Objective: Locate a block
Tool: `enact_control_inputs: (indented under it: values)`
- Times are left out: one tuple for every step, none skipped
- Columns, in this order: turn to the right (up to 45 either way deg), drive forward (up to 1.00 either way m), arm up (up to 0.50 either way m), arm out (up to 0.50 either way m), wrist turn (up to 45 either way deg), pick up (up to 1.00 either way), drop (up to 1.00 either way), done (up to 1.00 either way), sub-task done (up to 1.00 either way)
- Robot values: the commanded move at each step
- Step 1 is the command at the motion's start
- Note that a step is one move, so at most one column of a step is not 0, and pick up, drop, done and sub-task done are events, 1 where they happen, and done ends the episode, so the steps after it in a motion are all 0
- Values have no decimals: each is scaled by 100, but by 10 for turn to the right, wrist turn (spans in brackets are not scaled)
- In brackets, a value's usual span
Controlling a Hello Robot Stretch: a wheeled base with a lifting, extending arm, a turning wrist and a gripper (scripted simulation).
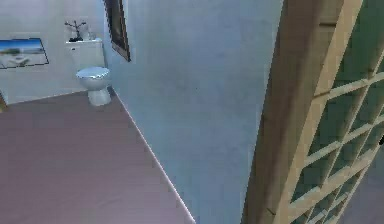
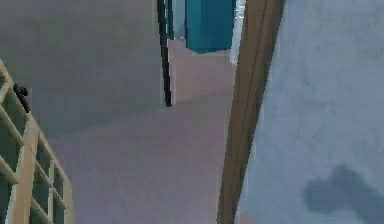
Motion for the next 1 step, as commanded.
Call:
enact_control_inputs:
  values:
    - [-420,0,0,0,0,0,0,0,0]
